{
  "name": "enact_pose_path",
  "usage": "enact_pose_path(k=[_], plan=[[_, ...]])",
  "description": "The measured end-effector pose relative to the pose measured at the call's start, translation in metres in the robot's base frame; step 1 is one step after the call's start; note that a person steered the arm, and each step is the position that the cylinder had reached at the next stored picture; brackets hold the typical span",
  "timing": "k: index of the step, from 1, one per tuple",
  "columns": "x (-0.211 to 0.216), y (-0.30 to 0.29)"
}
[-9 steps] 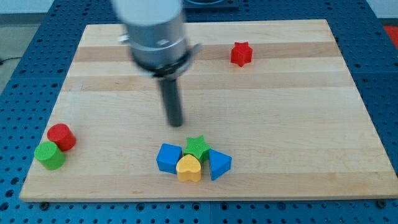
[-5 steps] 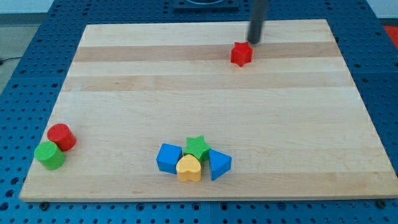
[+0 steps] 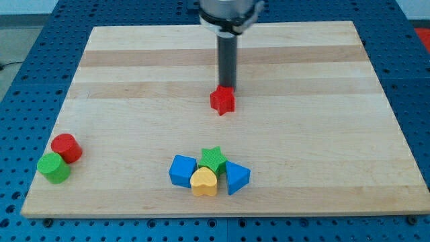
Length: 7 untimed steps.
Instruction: Push the red star towards the bottom side of the board
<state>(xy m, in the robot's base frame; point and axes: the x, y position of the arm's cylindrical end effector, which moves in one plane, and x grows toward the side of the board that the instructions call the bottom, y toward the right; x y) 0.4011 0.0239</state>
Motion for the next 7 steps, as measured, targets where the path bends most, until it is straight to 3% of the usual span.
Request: enact_pose_path(k=[1,2,3,4,5,7], plan=[[0.032,0.039],[0.047,-0.024],[0.018,-0.092],[0.009,-0.051],[-0.027,-0.056],[0.013,-0.188]])
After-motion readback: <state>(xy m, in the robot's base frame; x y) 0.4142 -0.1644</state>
